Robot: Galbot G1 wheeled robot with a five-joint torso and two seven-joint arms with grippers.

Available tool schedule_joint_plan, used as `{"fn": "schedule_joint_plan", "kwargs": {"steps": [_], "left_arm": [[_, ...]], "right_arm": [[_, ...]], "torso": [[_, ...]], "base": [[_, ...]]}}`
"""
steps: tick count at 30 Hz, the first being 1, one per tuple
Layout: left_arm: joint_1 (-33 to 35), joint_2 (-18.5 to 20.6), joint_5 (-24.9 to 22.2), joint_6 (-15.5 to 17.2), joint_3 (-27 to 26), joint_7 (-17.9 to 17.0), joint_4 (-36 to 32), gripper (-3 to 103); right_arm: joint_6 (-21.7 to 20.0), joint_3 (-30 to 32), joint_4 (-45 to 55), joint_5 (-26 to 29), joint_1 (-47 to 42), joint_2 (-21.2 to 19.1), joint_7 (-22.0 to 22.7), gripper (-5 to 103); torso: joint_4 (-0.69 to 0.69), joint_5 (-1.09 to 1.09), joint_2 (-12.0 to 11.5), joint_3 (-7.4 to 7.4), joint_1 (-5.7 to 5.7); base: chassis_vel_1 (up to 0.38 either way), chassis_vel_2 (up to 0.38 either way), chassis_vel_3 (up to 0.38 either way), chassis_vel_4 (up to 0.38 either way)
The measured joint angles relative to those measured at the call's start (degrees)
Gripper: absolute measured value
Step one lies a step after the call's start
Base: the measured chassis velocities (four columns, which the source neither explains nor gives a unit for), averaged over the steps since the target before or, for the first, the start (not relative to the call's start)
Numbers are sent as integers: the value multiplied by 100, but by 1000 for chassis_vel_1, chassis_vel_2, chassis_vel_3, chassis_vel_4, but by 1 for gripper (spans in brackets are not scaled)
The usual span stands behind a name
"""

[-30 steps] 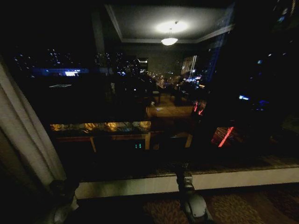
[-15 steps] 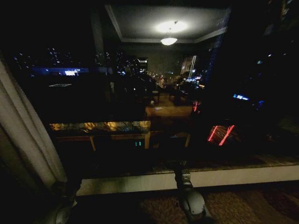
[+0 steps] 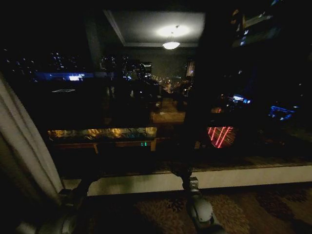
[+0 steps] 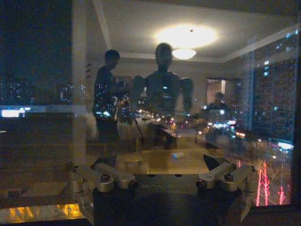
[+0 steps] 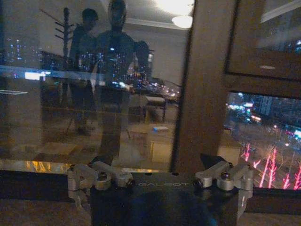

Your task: Open the curtains by pulling them apart, changing their state from closed to fully open.

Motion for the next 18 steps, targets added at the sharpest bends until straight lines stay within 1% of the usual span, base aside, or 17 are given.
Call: {"fn": "schedule_joint_plan", "kwargs": {"steps": [4, 9, 14, 18], "left_arm": [[-8, -5, 14, 1, -2, -2, 6, 100], [-21, -39, 59, 10, 1, -3, 7, 100], [25, -116, 140, 12, 18, 1, -54, 100], [65, -212, 211, 5, 38, 22, -96, 100]], "right_arm": [[2, 22, -50, 58, 30, -37, -5, 100], [3, 39, -102, 144, 84, -85, -10, 100], [1, 21, -101, 180, 119, -116, -16, 100], [0, -3, -76, 186, 95, -151, -23, 100]], "torso": [[1, 0, 1, -1, -1], [0, 0, 1, 0, -1], [0, 1, 1, -1, -2], [0, 2, 1, -1, -2]], "base": [[-199, -365, 212, 388], [-238, -449, 259, 449], [-333, -434, 326, 426], [-359, -360, 355, 376]]}}
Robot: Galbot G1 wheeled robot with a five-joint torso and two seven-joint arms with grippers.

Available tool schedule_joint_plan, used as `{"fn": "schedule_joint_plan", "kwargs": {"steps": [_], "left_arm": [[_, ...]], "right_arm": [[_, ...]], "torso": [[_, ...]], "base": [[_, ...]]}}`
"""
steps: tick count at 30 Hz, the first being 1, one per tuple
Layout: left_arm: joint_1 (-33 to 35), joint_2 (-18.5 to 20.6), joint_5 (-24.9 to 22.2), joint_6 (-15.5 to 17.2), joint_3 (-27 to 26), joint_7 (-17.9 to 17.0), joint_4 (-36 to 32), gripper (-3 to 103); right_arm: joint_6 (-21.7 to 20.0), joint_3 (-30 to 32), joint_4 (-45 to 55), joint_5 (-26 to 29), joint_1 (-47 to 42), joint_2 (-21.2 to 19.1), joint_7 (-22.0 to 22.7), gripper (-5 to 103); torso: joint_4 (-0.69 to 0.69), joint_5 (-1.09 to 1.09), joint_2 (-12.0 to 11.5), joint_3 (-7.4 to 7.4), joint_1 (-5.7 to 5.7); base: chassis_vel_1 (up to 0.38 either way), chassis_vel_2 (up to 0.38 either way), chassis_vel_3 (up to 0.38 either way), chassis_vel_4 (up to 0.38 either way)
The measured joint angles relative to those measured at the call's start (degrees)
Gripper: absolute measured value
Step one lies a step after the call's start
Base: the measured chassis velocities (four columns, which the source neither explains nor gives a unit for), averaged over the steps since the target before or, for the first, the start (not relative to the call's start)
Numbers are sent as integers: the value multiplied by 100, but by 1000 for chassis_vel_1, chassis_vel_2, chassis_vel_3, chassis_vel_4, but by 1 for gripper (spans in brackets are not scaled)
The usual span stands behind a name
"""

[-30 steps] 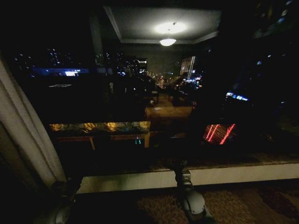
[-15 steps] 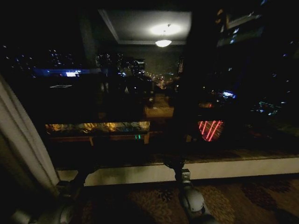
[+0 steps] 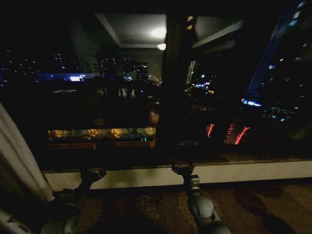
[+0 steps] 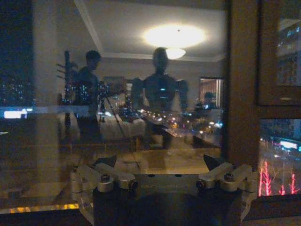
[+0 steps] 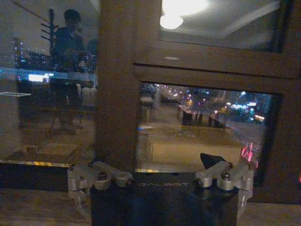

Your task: Open the curtains by pulling them apart, changing their state from closed to fully open.

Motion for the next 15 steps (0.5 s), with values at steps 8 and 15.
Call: {"fn": "schedule_joint_plan", "kwargs": {"steps": [8, 15], "left_arm": [[84, -198, 127, -75, -5, 61, -39, 100], [107, -233, 149, -105, -31, 78, -64, 100]], "right_arm": [[0, -20, 59, 50, -31, -126, -4, 100], [-3, -23, 117, 121, -37, -187, 1, 100]], "torso": [[0, -1, 0, 1, 2], [1, 1, 0, 1, 3]], "base": [[-360, -337, 361, 336], [-314, -382, 315, 383]]}}
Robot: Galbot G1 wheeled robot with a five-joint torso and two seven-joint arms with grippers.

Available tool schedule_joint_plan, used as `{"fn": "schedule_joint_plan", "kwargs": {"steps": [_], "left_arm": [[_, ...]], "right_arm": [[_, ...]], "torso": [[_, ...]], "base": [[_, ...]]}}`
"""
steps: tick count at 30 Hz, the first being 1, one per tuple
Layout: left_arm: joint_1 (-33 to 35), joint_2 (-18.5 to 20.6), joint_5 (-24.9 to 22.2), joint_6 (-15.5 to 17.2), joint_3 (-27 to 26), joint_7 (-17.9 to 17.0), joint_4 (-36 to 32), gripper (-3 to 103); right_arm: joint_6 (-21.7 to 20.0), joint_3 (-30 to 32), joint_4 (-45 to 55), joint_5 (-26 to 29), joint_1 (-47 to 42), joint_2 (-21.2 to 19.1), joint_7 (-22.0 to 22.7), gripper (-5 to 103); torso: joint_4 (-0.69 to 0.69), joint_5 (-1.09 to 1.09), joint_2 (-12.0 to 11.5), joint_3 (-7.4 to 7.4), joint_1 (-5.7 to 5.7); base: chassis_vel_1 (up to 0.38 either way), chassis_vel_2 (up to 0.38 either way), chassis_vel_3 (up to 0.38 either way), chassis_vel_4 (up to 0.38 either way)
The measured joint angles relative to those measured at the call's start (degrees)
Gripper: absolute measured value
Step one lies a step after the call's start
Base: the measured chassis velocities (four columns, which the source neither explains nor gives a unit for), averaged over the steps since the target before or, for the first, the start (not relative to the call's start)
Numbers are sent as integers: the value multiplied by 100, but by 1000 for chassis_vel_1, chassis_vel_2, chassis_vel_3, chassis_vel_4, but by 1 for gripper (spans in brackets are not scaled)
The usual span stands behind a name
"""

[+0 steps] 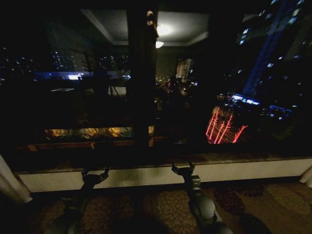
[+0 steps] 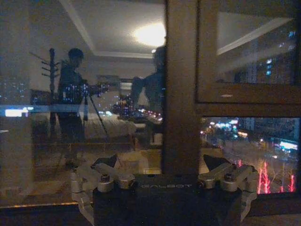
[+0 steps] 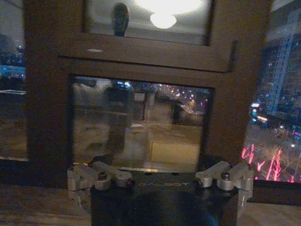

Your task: Open the curtains by pulling them apart, changing their state from closed to fully open.

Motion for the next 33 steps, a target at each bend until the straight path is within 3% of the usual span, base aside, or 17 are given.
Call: {"fn": "schedule_joint_plan", "kwargs": {"steps": [21, 33], "left_arm": [[169, 15, -21, -135, -85, 136, -38, 100], [256, 18, -34, -190, -106, 162, -88, 100]], "right_arm": [[-3, 10, 185, -50, -245, 85, 11, 100], [10, 51, 358, -117, -407, 100, 34, 100]], "torso": [[0, -2, 0, -1, -1], [0, -4, 0, -1, -2]], "base": [[-238, -421, 244, 417], [47, -357, -57, 343]]}}
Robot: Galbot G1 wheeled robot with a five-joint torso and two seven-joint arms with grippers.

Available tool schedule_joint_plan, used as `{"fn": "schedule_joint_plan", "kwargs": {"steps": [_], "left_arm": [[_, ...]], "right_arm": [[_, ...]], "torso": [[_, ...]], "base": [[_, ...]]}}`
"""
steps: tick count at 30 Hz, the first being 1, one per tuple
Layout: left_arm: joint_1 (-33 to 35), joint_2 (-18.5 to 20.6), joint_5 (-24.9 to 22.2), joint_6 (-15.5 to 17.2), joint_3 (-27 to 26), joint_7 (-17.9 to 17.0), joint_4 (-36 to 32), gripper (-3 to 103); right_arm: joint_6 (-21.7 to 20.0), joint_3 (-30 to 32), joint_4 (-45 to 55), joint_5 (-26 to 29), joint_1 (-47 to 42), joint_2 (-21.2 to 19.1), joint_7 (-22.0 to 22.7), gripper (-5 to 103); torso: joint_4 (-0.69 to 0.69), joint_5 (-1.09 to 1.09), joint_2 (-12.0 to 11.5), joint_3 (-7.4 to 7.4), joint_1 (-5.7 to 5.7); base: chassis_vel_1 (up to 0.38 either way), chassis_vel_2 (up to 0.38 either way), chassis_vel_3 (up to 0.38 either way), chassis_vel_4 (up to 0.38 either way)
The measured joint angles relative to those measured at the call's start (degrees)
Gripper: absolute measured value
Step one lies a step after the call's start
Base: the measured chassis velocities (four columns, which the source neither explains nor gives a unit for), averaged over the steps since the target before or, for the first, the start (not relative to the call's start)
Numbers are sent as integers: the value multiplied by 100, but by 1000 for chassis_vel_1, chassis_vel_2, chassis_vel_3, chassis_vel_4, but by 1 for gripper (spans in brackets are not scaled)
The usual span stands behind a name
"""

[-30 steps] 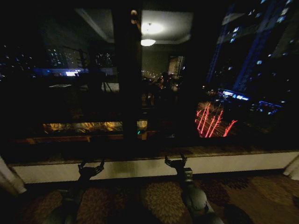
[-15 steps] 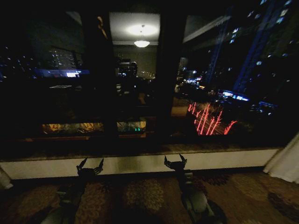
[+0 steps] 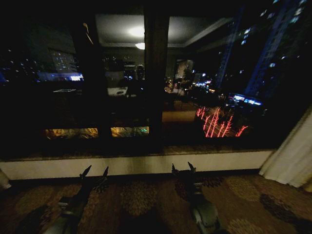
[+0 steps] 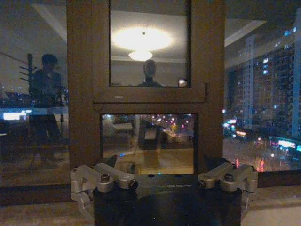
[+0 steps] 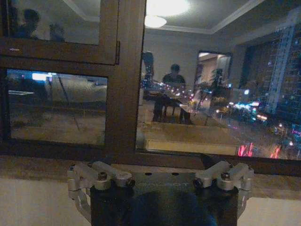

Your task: Open the curtains by pulling them apart, changing their state from closed to fully open.

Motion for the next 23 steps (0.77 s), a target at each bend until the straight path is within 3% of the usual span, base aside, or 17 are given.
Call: {"fn": "schedule_joint_plan", "kwargs": {"steps": [23], "left_arm": [[50, 120, -189, -255, -72, 35, 125, 100]], "right_arm": [[179, -53, 79, -405, -195, 192, 99, 100]], "torso": [[0, 0, 4, -2, -5]], "base": [[169, -329, -165, 331]]}}
